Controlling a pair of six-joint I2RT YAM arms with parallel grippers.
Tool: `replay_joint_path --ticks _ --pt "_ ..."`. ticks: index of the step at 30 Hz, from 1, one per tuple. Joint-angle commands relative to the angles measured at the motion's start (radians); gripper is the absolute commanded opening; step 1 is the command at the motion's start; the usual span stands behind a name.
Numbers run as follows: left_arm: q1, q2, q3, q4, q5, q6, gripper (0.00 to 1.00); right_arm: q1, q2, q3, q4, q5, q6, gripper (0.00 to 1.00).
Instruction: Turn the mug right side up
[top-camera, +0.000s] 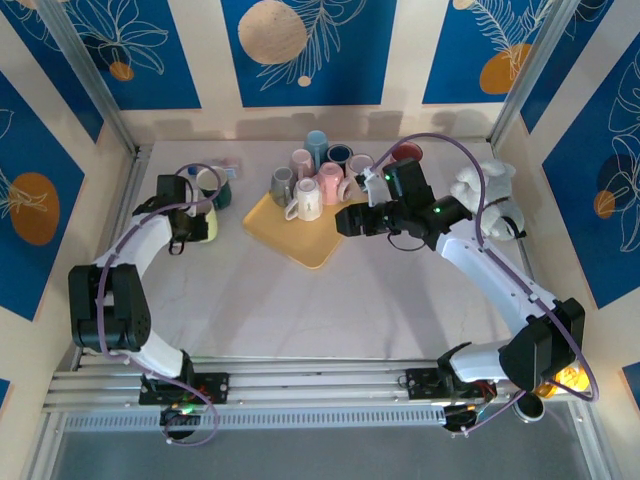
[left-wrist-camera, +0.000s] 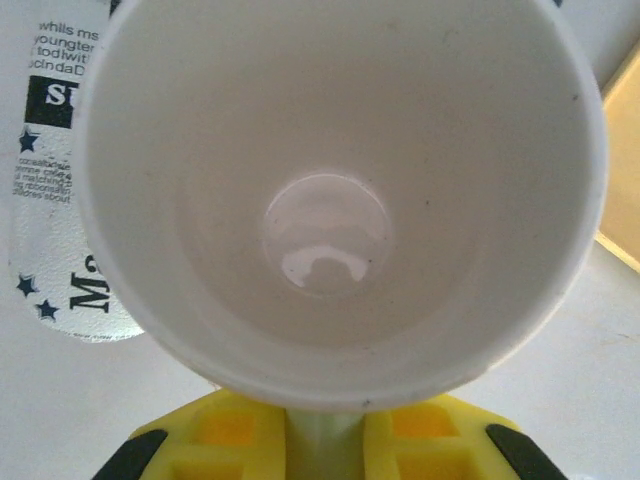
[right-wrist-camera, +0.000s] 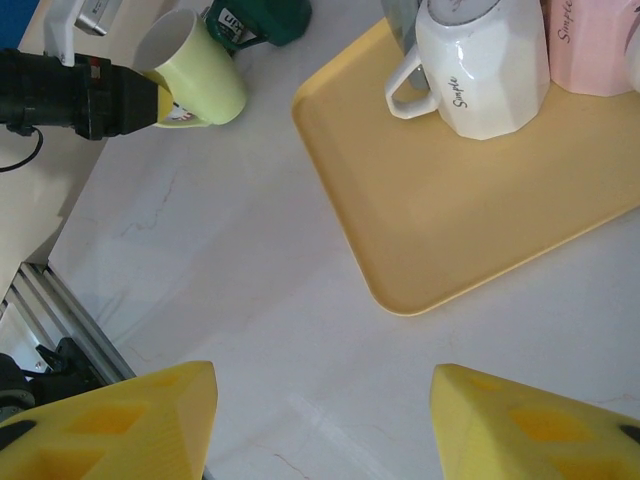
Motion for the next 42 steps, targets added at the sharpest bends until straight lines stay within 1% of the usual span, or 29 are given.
replay_joint_path --ticks 1,2,4,7,10,15,20,25,27,29,32,35,37,42 --pt "0.009 0.012 0.013 0.052 0.027 0.029 0.03 0.006 -0.004 0.008 0.005 -0.025 0.002 0.58" --pt "0.010 0.013 0.017 0.046 0.020 0.030 0.06 0.006 -0.005 0.008 0.005 -0.024 0.002 0.58" --pt "0.009 0.012 0.014 0.036 0.010 0.034 0.17 0.006 -0.006 0.007 0.003 -0.021 0.002 0.58" --pt "0.009 0.002 0.000 0.029 0.011 0.040 0.29 0.005 -0.007 0.007 0.004 -0.019 0.003 0.59" --pt "0.009 -0.017 -0.011 0.017 0.014 0.042 0.38 0.006 -0.009 0.007 0.004 -0.018 0.007 0.59" --pt "0.009 -0.103 -0.022 -0.005 0.025 0.022 0.46 0.006 -0.019 0.002 0.001 -0.012 0.005 0.60" --pt "0.009 -0.213 -0.008 -0.088 0.081 -0.022 0.51 0.004 -0.037 -0.008 -0.001 0.000 0.005 0.60" --pt "-0.017 -0.340 -0.020 -0.160 0.188 -0.070 0.50 -0.001 -0.042 -0.016 -0.005 0.014 0.021 0.59" --pt "-0.050 -0.377 -0.030 -0.160 0.242 -0.083 0.49 -0.002 -0.040 -0.019 -0.005 0.012 0.025 0.59" --pt "-0.103 -0.414 -0.053 -0.121 0.291 -0.090 0.49 -0.004 -0.041 -0.019 -0.005 0.011 0.025 0.60" --pt "-0.193 -0.451 -0.084 -0.057 0.307 -0.064 0.49 -0.007 -0.040 -0.020 -0.004 0.009 0.025 0.60" --pt "-0.266 -0.416 -0.075 -0.035 0.312 0.012 0.51 -0.011 -0.042 -0.015 -0.007 0.007 0.021 0.59" --pt "-0.303 -0.363 -0.050 -0.029 0.339 0.073 0.51 -0.017 -0.043 -0.018 -0.011 0.001 0.023 0.59" --pt "-0.346 -0.205 0.059 -0.027 0.343 0.172 0.51 -0.031 -0.049 -0.027 -0.017 -0.011 0.025 0.60"
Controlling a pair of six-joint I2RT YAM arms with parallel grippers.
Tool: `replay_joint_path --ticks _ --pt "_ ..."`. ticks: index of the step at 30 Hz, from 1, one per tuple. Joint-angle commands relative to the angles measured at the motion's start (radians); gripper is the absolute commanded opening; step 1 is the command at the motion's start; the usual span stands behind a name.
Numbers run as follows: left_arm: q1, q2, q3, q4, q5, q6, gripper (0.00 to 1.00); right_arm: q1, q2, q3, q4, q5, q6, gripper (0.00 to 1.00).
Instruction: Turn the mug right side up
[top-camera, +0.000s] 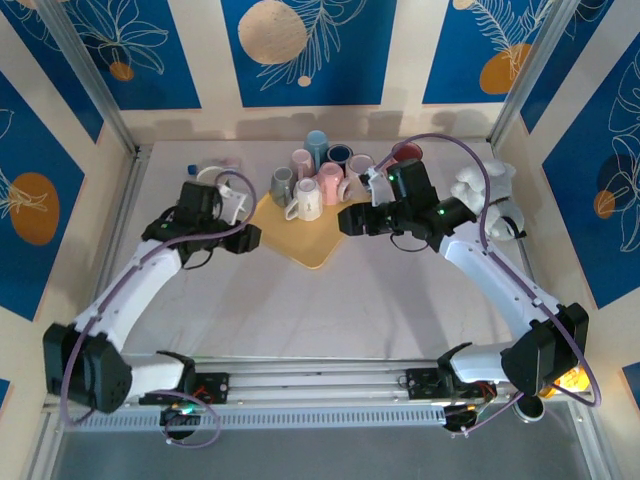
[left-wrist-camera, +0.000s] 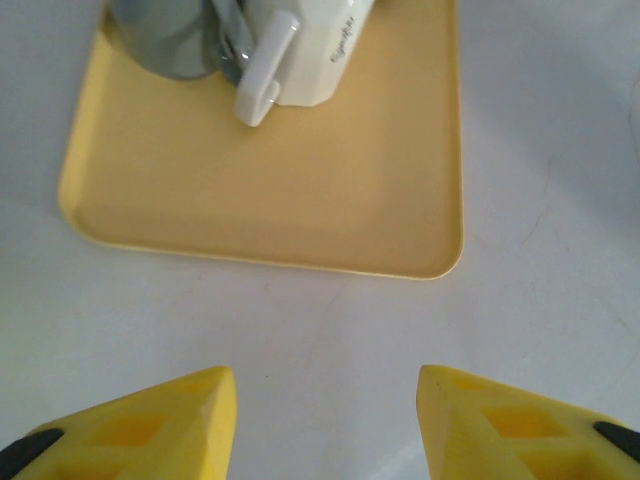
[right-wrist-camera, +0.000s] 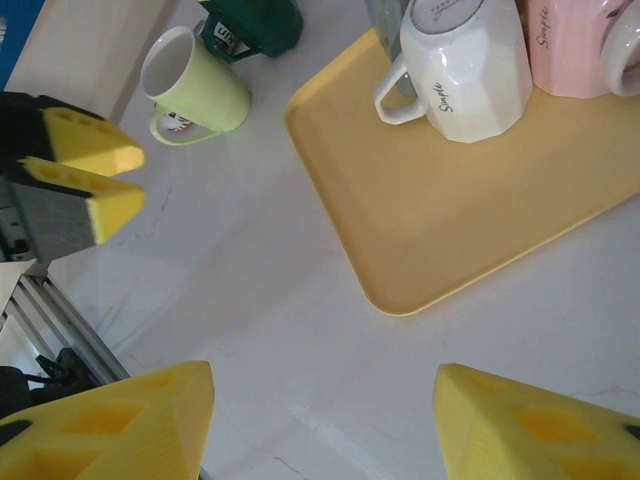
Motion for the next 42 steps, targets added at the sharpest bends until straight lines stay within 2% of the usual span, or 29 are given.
replay_joint_path --ticks 1,8,16,22,24,30,42 --pt "-0.019 0.081 0.096 0.022 0.031 0.113 0.51 -0.012 -0.028 -0.020 -0.016 -0.022 0.012 0.60" --pt "-0.023 0.259 0.184 0.121 0.076 0.180 0.56 -0.064 -0.042 -0.056 0.011 -0.094 0.041 0.60" --pt "-0.023 0.512 0.375 0.135 0.128 0.278 0.52 -0.133 -0.047 -0.063 0.014 -0.150 0.063 0.59" --pt "-0.023 0.650 0.509 0.084 0.086 0.286 0.50 -0.157 -0.044 -0.074 0.007 -0.166 0.069 0.60" --pt "-0.023 0.675 0.529 0.097 0.059 0.273 0.50 -0.162 -0.044 -0.078 0.006 -0.169 0.070 0.60" --pt "-0.026 0.723 0.551 0.123 0.127 0.270 0.50 -0.174 -0.033 -0.083 0.008 -0.175 0.069 0.59" --pt "-0.046 0.782 0.573 0.106 0.142 0.287 0.49 -0.193 -0.008 -0.080 -0.003 -0.165 0.087 0.60"
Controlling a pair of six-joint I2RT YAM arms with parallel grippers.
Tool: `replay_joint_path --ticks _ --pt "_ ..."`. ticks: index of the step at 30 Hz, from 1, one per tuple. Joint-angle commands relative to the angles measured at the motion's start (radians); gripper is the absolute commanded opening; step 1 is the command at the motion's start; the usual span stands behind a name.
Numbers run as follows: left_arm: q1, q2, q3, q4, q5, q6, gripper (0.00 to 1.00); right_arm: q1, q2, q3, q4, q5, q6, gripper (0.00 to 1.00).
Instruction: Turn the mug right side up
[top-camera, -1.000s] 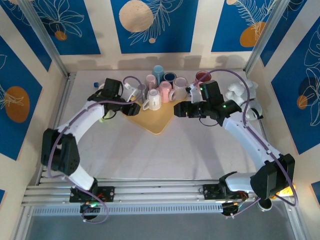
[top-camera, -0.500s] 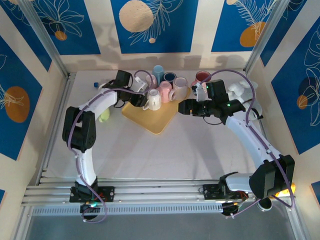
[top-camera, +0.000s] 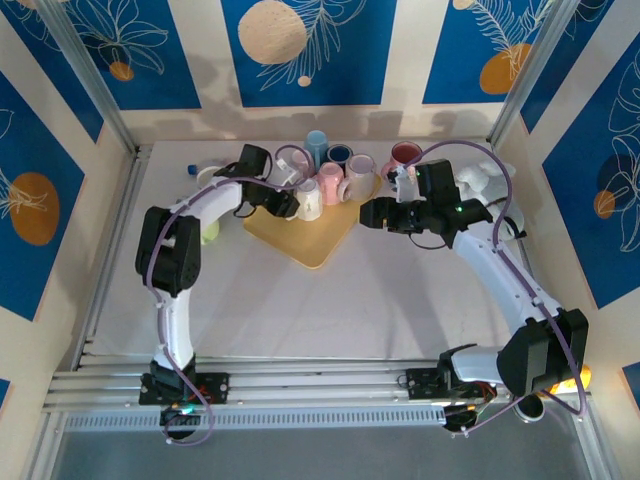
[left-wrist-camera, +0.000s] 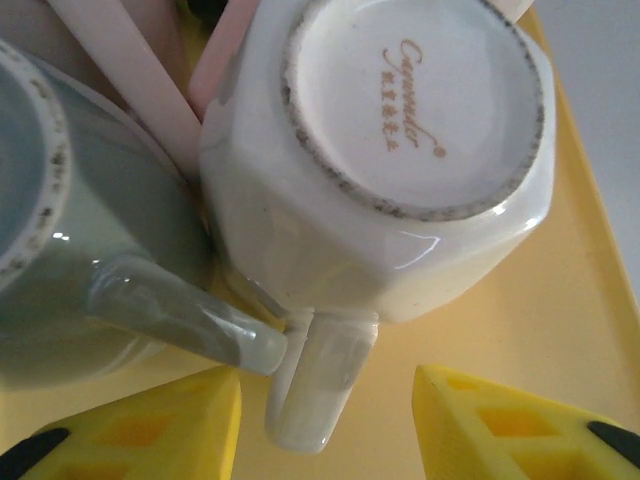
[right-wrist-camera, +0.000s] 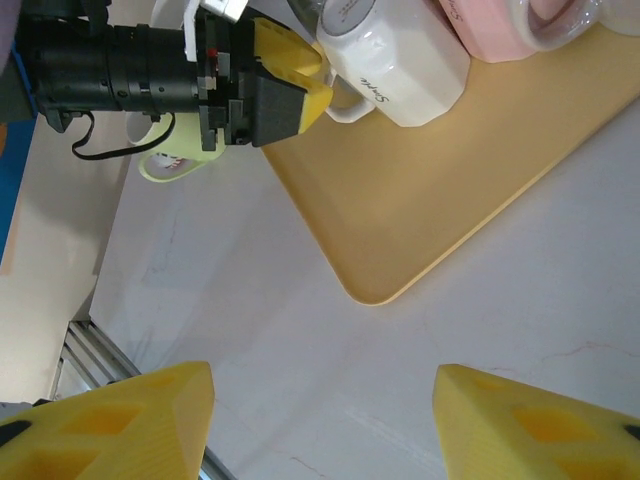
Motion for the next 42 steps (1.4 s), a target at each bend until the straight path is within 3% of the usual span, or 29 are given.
replay_joint_path --ticks 1,12,27,42 --pt "-0.019 0.019 0.032 -0.016 0.039 0.029 0.48 -0.004 0.009 -0.006 -0.019 -0.012 0.022 0.59" --pt "-0.034 0.050 0.047 -0.030 0.036 0.036 0.35 -0.010 0.021 0.022 -0.031 -0.014 0.025 0.59" --pt "-0.051 0.069 0.048 -0.011 -0.022 0.035 0.26 -0.015 0.020 0.022 -0.026 -0.023 0.039 0.59" --pt "-0.071 -0.036 -0.029 0.008 0.003 0.048 0.00 -0.025 -0.017 -0.003 -0.029 -0.024 0.037 0.59"
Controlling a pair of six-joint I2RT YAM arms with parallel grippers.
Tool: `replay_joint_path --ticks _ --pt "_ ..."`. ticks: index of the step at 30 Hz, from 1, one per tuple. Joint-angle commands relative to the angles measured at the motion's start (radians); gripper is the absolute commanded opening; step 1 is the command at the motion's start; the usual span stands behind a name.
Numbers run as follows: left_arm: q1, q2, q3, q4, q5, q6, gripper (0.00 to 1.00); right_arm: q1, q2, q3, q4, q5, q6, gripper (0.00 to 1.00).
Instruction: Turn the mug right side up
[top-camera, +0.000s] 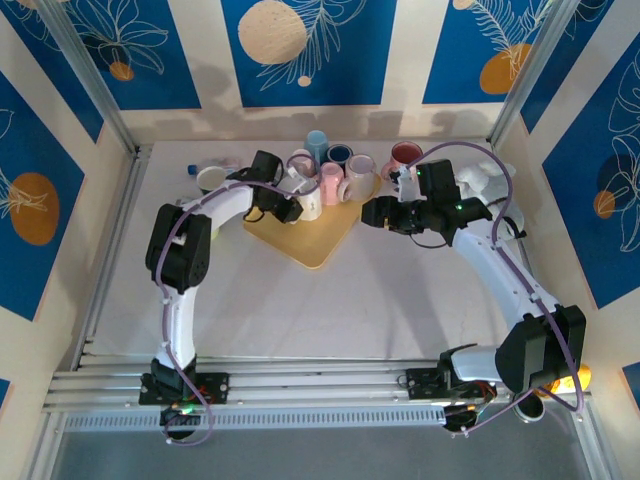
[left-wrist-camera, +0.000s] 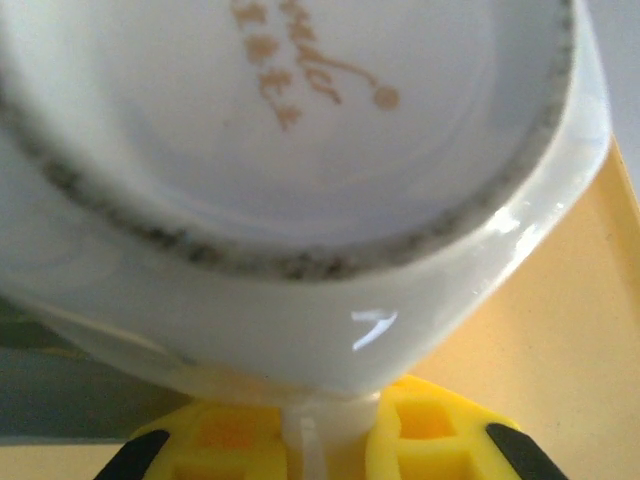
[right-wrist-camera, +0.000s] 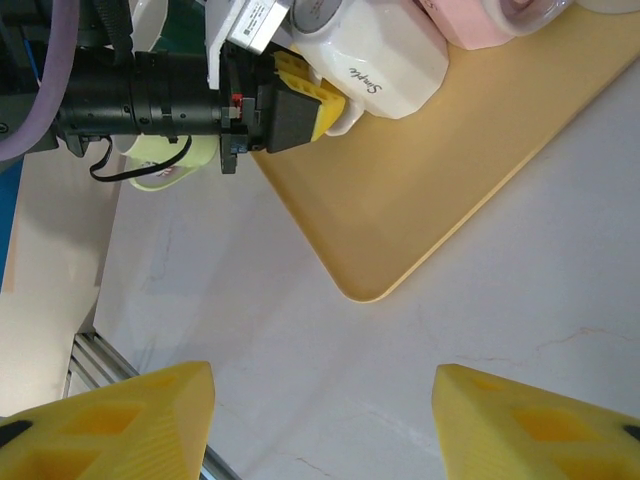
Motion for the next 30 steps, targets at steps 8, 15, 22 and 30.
replay_joint_path --ticks 8,15,22,30 --pt "-0.074 -0.237 -0.176 0.039 0.043 0.005 0.00 -0.001 -0.083 -0.043 -0.011 0.020 -0.002 0.58" --pt "-0.134 -0.341 -0.222 -0.017 -0.028 -0.057 0.00 0.017 -0.092 -0.053 0.006 0.098 -0.023 0.57" --pt "-0.161 -0.425 -0.234 -0.058 -0.053 -0.110 0.00 0.022 -0.087 -0.050 0.020 0.111 -0.024 0.57" --pt "-0.189 -0.492 -0.213 -0.111 -0.066 -0.161 0.00 0.004 -0.114 -0.058 0.043 -0.047 0.007 0.57"
